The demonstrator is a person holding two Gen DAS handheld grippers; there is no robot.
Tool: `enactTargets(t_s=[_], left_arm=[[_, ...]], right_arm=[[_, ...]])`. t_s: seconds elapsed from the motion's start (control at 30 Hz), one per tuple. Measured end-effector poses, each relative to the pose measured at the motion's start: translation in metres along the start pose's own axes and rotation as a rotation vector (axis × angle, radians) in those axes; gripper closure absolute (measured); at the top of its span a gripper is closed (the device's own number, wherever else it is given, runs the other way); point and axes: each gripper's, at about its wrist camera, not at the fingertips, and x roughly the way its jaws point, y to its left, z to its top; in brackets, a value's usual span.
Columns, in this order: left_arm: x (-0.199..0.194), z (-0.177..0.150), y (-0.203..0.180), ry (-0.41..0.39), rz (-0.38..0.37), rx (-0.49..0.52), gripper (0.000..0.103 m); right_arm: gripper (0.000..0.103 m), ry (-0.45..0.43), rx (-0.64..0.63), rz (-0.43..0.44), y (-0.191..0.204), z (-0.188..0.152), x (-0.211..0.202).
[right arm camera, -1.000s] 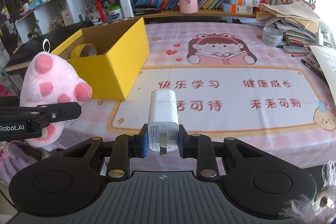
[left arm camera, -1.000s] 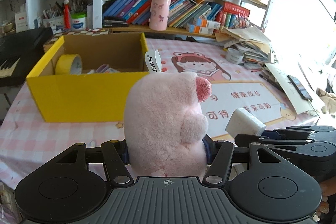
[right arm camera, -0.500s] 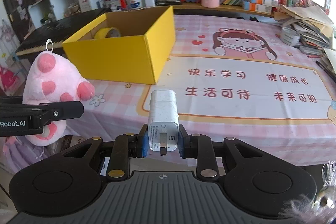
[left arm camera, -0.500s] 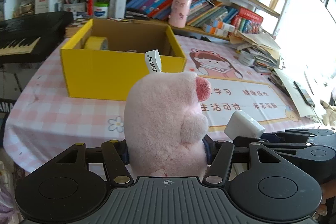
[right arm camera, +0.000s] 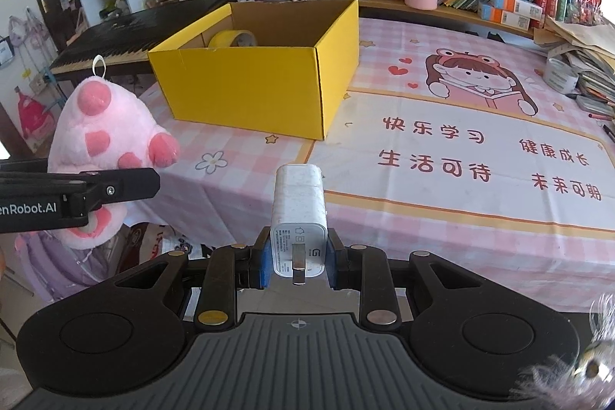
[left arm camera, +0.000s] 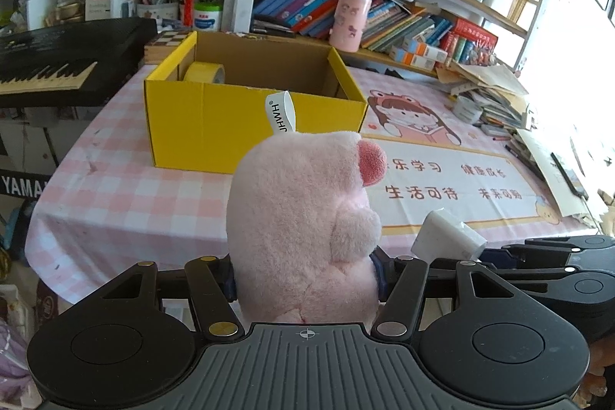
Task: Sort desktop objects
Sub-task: 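Lift and carry the pig plush and white charger with both tools toward the yellow box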
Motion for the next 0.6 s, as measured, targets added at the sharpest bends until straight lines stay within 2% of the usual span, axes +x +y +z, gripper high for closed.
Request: enactTargets(t_s=[0.6], left_arm=[[0.0, -0.002, 0.015, -0.007, 0.001, -0.022, 0.044]], right_arm=[[0.079, 0.034, -0.078, 0.022, 0.022, 0.003, 0.01]])
